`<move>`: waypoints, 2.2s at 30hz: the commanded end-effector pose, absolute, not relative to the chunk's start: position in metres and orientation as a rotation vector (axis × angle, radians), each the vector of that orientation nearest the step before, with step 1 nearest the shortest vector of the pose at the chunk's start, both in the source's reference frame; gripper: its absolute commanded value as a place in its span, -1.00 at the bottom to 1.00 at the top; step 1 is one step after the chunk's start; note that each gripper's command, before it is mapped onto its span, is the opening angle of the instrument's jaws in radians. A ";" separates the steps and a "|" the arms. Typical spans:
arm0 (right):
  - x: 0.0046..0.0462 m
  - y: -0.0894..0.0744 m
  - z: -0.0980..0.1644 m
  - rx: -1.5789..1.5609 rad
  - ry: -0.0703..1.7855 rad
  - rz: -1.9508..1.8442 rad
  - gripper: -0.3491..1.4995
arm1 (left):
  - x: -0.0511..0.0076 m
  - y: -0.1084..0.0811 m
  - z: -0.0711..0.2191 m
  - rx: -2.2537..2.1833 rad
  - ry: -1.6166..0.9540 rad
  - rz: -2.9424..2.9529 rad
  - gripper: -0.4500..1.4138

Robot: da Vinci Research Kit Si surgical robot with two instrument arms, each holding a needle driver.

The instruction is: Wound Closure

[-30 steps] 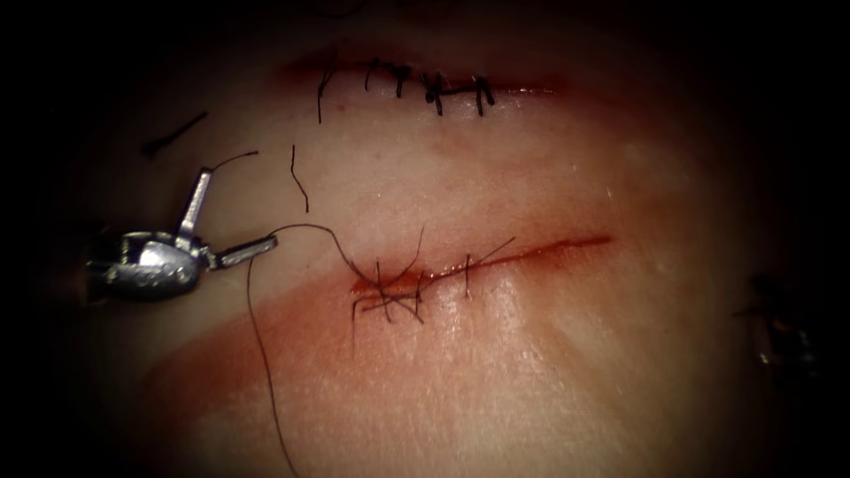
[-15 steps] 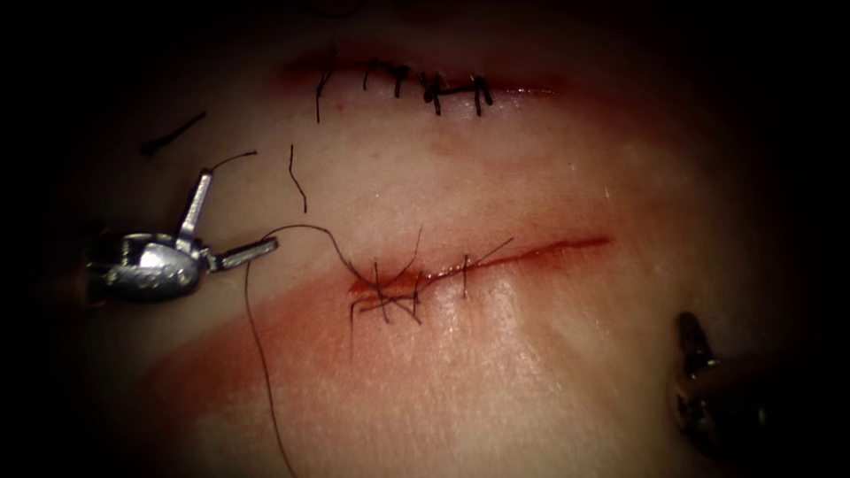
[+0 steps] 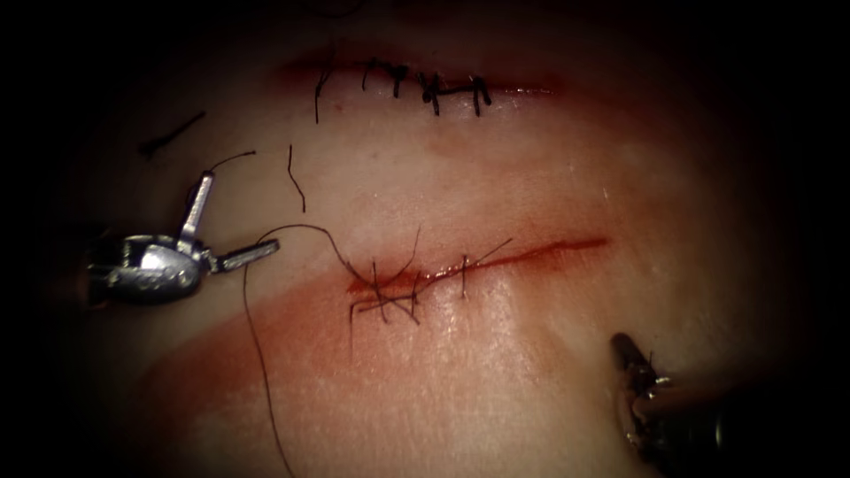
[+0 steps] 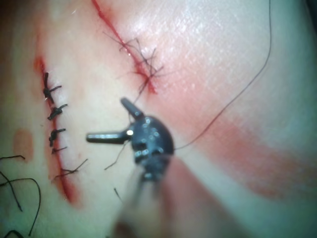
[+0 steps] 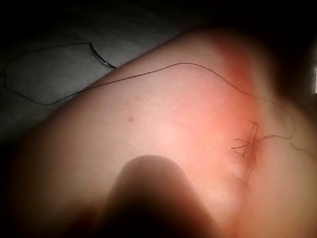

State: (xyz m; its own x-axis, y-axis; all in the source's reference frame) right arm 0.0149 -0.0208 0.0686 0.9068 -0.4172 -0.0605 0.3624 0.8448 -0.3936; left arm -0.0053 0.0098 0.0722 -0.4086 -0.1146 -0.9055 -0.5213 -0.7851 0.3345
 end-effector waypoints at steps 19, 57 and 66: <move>0.0044 -0.017 0.064 0.000 0.639 0.428 0.98 | -0.0083 0.009 0.072 -1.559 0.849 2.282 0.57; 0.0089 -0.011 0.057 0.043 0.748 0.376 0.85 | -0.0177 0.005 0.066 -1.858 0.205 2.118 0.67; 0.0156 -0.012 0.059 0.073 0.793 0.339 0.92 | -0.0123 0.006 0.070 -1.556 -0.165 2.453 0.64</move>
